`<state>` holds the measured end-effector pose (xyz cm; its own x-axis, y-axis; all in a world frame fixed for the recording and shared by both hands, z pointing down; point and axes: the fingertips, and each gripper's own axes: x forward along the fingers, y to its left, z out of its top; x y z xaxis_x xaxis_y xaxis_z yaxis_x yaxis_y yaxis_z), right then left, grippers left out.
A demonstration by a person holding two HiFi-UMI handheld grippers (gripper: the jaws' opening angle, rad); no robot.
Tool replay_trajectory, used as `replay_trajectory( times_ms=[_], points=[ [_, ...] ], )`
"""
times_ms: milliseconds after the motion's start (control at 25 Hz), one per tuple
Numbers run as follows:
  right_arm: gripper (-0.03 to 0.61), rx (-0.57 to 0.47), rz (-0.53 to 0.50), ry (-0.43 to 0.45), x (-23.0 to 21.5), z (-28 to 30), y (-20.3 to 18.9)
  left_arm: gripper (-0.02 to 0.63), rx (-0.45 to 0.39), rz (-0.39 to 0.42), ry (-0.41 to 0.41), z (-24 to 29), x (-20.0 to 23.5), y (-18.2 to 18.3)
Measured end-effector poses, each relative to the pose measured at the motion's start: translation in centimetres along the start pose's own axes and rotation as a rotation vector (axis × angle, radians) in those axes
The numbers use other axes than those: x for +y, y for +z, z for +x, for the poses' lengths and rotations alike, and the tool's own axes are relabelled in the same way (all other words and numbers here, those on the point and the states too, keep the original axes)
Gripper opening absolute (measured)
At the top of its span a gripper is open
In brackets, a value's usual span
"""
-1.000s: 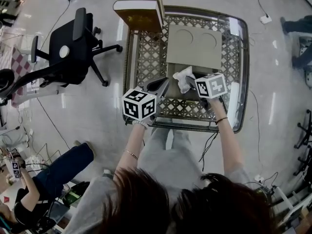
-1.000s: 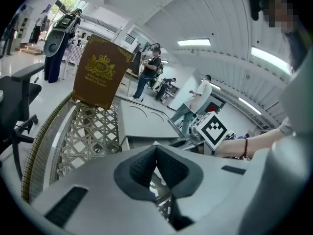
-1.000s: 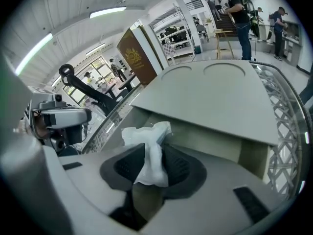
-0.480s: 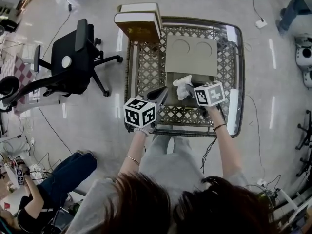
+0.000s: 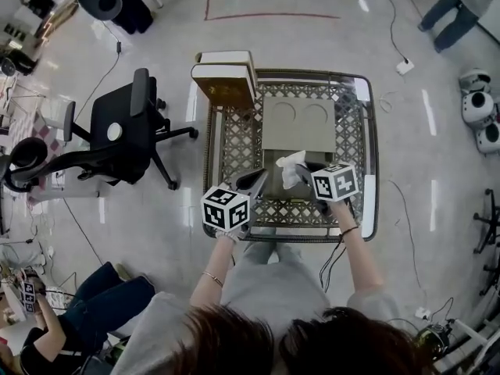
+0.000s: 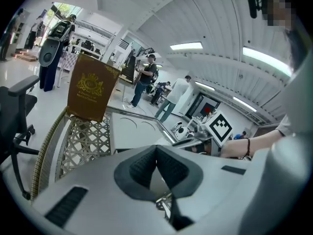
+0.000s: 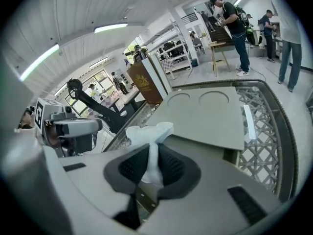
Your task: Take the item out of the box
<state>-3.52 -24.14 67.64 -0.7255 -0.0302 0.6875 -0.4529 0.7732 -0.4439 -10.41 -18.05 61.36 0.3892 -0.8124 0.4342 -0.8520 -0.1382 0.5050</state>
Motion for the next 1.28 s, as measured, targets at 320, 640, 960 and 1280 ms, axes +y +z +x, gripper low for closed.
replay_trajectory(
  times_ms=[320,640,960,1280],
  points=[
    [0.071,-0.113,-0.023,-0.015,1.2,-3.1,2.2,0.017,-0.068,0.064,-0.005,-1.5,-1.8,3.1],
    [0.071,-0.221,-0.053,-0.028,2.4,-6.4,4.5,0.017,-0.132,0.103,-0.011,-3.3,-3.4,5.5],
    [0.071,-0.340,-0.083,-0.029,4.2,-10.0,7.1,0.017,-0.185,0.133,-0.041,-4.9,-5.3,7.8],
    [0.071,-0.465,-0.115,-0.035,5.1,-13.7,10.0,0.017,-0.264,0.173,-0.070,-6.2,-6.9,11.1]
  ],
)
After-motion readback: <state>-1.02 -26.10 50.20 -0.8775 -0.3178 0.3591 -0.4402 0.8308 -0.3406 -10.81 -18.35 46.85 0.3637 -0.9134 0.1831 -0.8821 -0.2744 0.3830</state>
